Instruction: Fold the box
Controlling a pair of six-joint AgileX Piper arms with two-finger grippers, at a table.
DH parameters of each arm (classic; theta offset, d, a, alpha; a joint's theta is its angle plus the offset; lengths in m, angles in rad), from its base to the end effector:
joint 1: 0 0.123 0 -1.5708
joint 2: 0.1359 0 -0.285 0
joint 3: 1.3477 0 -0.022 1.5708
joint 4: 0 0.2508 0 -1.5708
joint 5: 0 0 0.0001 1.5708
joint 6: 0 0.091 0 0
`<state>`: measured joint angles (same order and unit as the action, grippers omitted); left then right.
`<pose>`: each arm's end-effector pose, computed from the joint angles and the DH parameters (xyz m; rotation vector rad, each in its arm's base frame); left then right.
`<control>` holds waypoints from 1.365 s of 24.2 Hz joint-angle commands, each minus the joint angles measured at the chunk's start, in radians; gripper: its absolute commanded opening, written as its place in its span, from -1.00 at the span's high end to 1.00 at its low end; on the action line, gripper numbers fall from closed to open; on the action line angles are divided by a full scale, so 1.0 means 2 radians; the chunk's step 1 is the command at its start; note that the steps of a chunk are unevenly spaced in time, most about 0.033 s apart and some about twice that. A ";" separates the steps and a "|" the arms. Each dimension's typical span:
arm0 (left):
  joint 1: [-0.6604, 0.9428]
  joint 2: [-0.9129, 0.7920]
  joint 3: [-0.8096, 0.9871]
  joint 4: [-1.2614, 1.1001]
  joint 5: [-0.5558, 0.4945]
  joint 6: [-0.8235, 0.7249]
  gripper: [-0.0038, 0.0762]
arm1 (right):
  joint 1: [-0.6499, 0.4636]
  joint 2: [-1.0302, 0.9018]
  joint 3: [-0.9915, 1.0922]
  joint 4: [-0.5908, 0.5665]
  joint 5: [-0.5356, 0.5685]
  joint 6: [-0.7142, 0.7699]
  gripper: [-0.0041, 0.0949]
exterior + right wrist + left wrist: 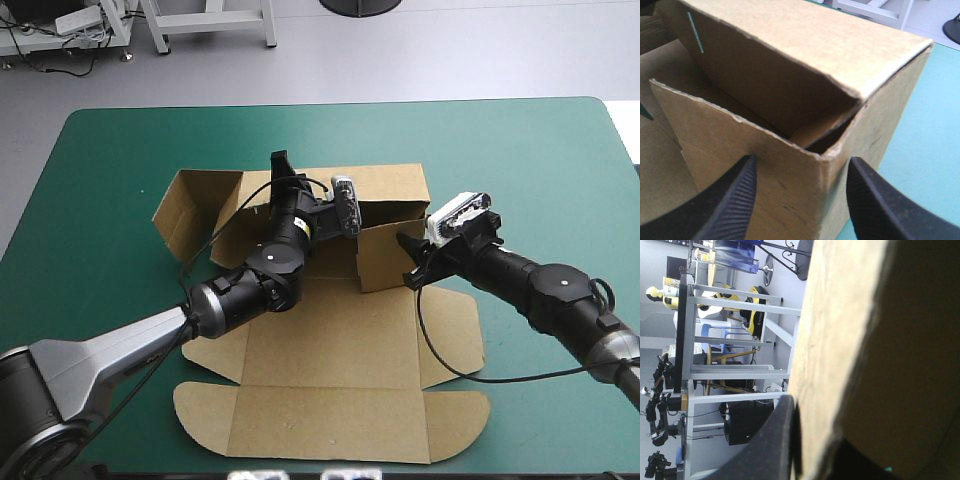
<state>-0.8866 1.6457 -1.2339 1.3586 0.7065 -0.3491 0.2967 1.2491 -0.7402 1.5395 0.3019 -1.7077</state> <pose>0.2761 -0.2470 0.3087 1.3189 1.5423 0.7450 0.2446 0.1032 0.2842 -0.6492 1.8937 0.3833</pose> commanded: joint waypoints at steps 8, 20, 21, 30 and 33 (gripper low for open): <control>-0.012 -0.038 -0.013 -0.075 -0.018 0.042 0.88 | 0.001 -0.009 -0.037 0.071 -0.044 -0.023 -0.11; -0.012 -0.044 -0.013 -0.153 -0.048 0.119 0.88 | 0.001 0.058 -0.057 0.077 -0.003 -0.029 0.22; -0.012 -0.044 -0.013 -0.155 -0.049 0.121 0.88 | 0.001 0.058 -0.059 0.077 -0.003 -0.029 0.29; -0.012 -0.044 -0.013 -0.142 -0.029 0.123 0.88 | 0.001 0.057 -0.061 0.065 0.011 -0.029 0.97; -0.012 -0.044 -0.013 -0.141 -0.032 0.124 0.88 | 0.001 0.056 -0.061 0.065 0.012 -0.029 0.97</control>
<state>-0.8945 1.5870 -1.2430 1.1120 0.6994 -0.0933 0.2912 1.3788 -0.8288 1.6639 0.2212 -1.7625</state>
